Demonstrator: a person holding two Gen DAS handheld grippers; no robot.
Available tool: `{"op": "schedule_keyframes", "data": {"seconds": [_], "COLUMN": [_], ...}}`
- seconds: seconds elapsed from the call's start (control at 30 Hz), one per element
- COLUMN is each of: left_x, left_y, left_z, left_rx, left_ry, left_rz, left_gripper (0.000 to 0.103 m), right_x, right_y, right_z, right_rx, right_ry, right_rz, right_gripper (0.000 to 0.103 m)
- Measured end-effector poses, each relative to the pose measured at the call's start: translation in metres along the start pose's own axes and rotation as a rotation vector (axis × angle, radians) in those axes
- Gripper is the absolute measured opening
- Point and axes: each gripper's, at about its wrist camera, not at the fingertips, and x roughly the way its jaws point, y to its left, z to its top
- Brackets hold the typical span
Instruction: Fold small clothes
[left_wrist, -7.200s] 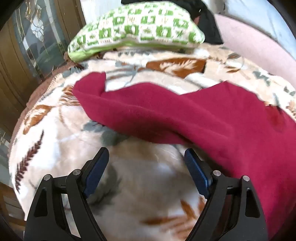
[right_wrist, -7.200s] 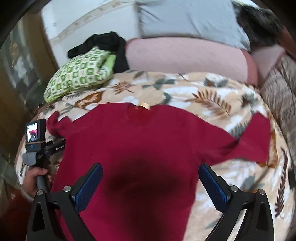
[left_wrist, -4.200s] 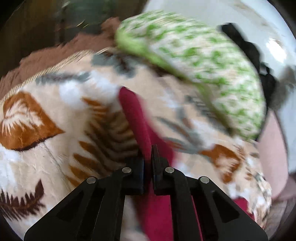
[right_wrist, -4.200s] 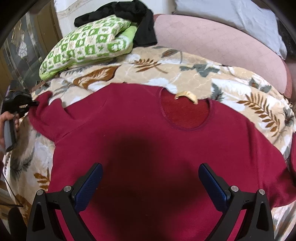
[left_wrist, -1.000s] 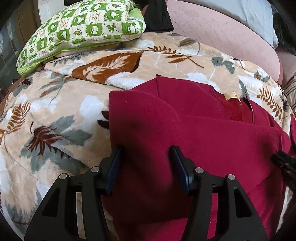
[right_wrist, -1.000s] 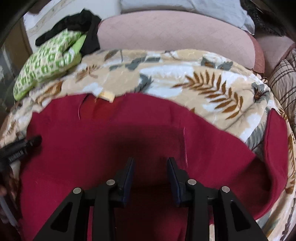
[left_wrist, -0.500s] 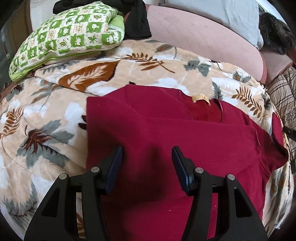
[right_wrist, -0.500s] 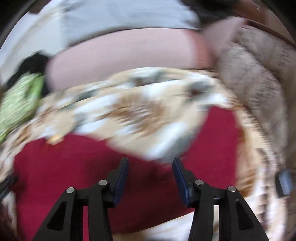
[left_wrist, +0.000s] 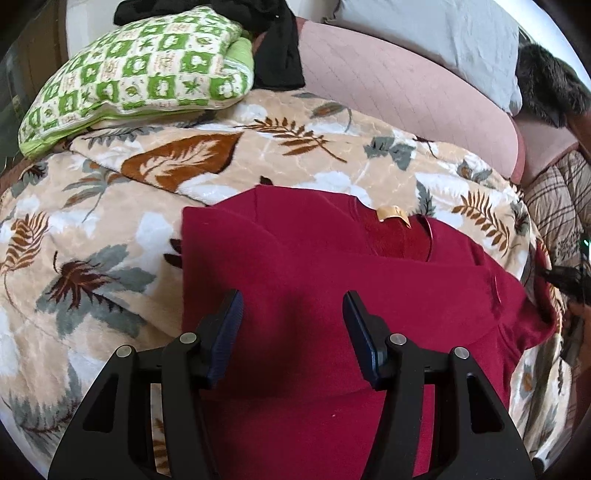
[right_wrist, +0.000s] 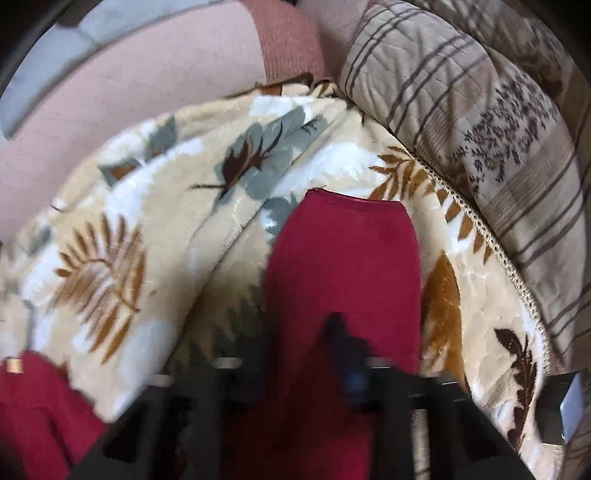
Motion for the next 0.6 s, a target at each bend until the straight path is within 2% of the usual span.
{"op": "schedule_keyframes", "data": {"seconds": [0.03, 0.1, 0.17, 0.23, 0.33, 0.43, 0.57, 0.6], "left_x": [-0.002, -0.006, -0.014, -0.022, -0.034, -0.044, -0.047, -0.046], "left_y": [0.004, 0.011, 0.021, 0.033, 0.048, 0.056, 0.065, 0.068], "left_z": [0.000, 0.001, 0.003, 0.009, 0.016, 0.020, 0.020, 0.019], "left_rx": [-0.005, -0.015, -0.044, -0.092, -0.166, -0.197, -0.206, -0.214], "left_ry": [0.002, -0.002, -0.017, -0.029, -0.049, -0.071, -0.082, -0.079], "left_rz": [0.001, 0.006, 0.009, -0.011, -0.051, -0.064, -0.048, -0.045], "left_gripper": [0.055, 0.055, 0.055, 0.055, 0.055, 0.055, 0.055, 0.055], "right_x": [-0.011, -0.044, -0.084, -0.111, -0.152, -0.174, -0.167, -0.160], "right_y": [-0.005, -0.011, 0.000, 0.021, 0.089, 0.173, 0.278, 0.294], "right_z": [-0.002, -0.006, -0.010, -0.014, -0.028, -0.056, -0.110, -0.123], "right_rx": [0.011, 0.030, -0.001, -0.052, -0.201, -0.375, -0.546, -0.564], "right_ry": [-0.019, -0.088, -0.160, -0.194, -0.209, -0.206, -0.136, -0.117], "right_rz": [0.018, 0.120, 0.239, 0.332, 0.518, 0.642, 0.776, 0.791], "right_gripper": [0.009, 0.009, 0.009, 0.009, 0.009, 0.009, 0.009, 0.009]}}
